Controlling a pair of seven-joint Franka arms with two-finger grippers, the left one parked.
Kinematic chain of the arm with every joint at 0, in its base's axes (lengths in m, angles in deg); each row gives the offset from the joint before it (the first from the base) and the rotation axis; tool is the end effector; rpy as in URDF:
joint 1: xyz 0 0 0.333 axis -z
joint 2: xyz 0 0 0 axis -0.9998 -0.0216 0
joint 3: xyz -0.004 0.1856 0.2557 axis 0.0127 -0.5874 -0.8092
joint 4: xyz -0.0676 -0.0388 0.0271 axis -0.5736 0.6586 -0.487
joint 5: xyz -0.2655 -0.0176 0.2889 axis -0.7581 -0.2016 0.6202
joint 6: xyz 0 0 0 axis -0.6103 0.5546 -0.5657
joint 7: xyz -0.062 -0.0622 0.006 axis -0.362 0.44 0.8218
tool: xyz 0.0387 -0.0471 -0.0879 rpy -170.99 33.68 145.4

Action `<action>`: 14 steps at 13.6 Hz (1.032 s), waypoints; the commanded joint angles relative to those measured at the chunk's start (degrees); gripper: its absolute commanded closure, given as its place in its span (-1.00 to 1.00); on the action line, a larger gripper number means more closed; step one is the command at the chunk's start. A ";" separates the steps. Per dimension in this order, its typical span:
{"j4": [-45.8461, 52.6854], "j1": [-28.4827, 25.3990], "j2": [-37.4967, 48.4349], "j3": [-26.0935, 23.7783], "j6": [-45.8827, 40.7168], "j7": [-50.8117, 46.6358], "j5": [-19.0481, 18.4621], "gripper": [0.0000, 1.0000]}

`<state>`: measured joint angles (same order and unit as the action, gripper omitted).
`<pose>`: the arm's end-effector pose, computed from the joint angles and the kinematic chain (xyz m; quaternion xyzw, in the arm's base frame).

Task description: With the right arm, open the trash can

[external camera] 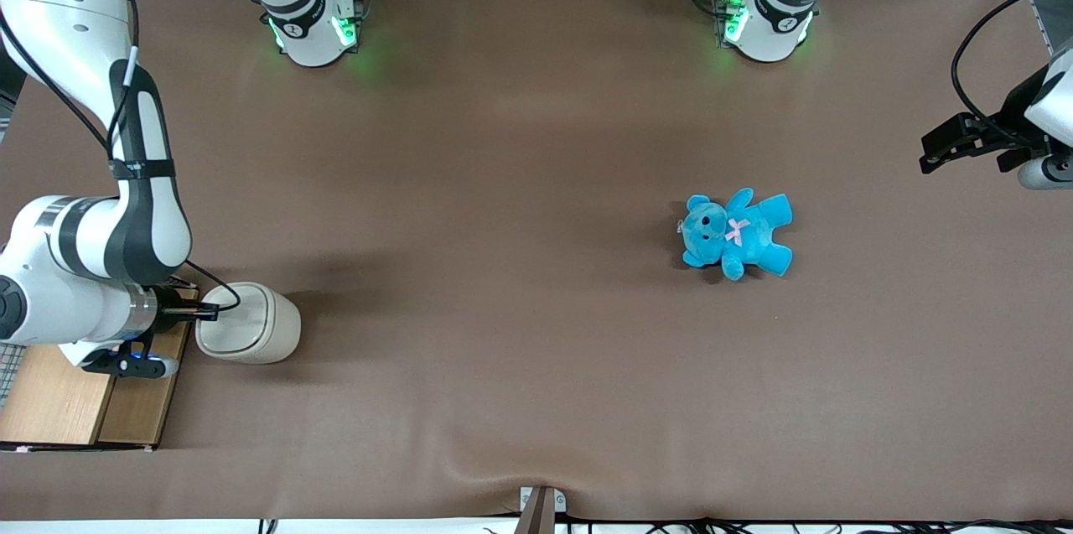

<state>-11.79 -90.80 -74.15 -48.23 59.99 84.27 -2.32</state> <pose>0.7052 -0.0445 0.3121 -0.9945 0.0508 0.0914 0.0065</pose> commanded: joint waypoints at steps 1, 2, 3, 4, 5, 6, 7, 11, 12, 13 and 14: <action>0.94 0.02 -1.47 0.05 -0.19 -0.48 0.62 1.00; 1.03 -0.07 -0.94 0.14 -0.28 -0.48 0.62 1.00; 1.03 -0.07 0.28 0.14 -0.37 -0.40 0.62 1.00; 1.12 -0.25 1.60 0.14 -0.80 -0.31 0.62 1.00; 1.21 -0.25 3.35 0.14 -1.42 -0.31 0.53 1.00; 1.21 -0.25 5.02 0.14 -2.12 -0.22 0.53 1.00; 1.21 -0.25 6.52 0.14 -3.26 -0.22 0.45 1.00; 1.30 -0.16 12.94 0.14 -9.14 -0.13 -0.43 1.00; 1.30 -0.07 14.52 0.23 -10.64 0.04 -0.35 1.00; 1.21 0.10 16.01 0.32 -13.00 0.13 -0.35 1.00; 1.21 0.19 17.24 0.40 -15.46 0.05 -0.35 1.00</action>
<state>-9.15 -90.80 -59.96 -47.94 47.45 84.28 -2.39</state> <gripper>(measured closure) 0.991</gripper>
